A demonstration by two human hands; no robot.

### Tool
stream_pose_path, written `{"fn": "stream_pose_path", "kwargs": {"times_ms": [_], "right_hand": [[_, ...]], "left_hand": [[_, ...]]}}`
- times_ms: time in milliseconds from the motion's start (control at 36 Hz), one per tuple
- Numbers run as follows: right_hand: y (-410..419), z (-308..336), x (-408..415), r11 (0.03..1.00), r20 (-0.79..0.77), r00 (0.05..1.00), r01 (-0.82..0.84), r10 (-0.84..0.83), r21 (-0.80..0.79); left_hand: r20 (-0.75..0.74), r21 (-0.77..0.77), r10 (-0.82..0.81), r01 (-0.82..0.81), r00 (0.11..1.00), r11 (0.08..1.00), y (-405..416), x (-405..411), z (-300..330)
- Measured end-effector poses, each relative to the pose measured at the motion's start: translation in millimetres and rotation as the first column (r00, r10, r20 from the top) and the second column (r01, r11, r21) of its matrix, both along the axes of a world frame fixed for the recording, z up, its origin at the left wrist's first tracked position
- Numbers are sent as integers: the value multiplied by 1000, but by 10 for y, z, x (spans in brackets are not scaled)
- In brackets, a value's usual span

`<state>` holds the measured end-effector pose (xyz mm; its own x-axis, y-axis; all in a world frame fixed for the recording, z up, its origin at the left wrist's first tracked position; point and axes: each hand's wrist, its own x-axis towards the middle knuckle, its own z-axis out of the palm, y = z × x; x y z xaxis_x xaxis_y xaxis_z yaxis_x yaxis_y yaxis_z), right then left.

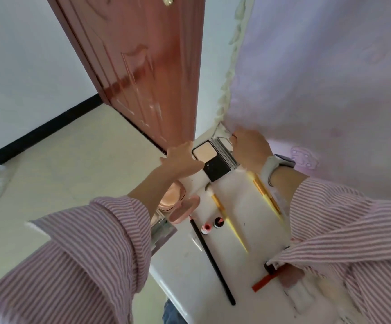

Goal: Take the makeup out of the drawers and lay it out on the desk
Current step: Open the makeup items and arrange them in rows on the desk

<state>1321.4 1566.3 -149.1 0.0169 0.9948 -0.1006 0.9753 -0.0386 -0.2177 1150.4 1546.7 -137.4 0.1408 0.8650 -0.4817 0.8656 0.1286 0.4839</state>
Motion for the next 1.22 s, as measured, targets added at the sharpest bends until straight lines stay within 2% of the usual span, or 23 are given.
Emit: {"fn": "stream_pose_path", "kwargs": {"times_ms": [167,278,333,389,444,472,583,667,750,861,972,1056,1139,1222], "right_hand": [[62,-78,12,999,-131,991,35,-36,-11],[-32,-27,42,1000,-99,995,2,-4,-19],[-139,11,50,999,-90,996,-3,6,38],[-318,56,52,984,-84,996,-8,24,179],[-559,87,70,961,-130,990,-12,50,277],[-688,83,89,960,-160,984,-32,79,277],[-1225,-98,153,976,-195,957,-211,216,46],[-1525,-252,106,962,-200,953,-253,229,-106],[-1664,-313,28,961,-224,957,-224,185,-162],[-1771,-345,-12,965,-229,957,-214,176,-151],[-1879,-326,62,954,-199,959,-238,201,-181],[-1874,-292,208,978,-143,973,-193,181,-80],[-1747,-291,396,996,42,996,-83,81,42],[-1637,-303,479,999,151,988,21,-24,27]], "left_hand": [[-31,21,-59,60,998,998,11,16,-148],[-65,70,-55,60,996,996,-3,12,-194],[-50,96,-44,49,998,994,-19,7,-177],[-21,126,-6,9,1000,992,-52,-8,-122],[1,163,37,-37,999,986,-107,-31,-64],[11,175,60,-61,998,983,-152,-41,-34],[43,248,113,-120,993,961,-426,-99,89],[43,351,151,-156,988,923,-662,-148,184],[40,397,185,-185,982,899,-890,-138,247],[50,473,174,-177,984,863,-1155,-79,277],[84,537,115,-142,990,832,-1379,3,261],[134,571,66,-132,989,810,-1528,73,224],[164,591,18,-113,986,799,-1688,159,175],[174,610,-20,-91,985,787,-1886,217,80]]}}
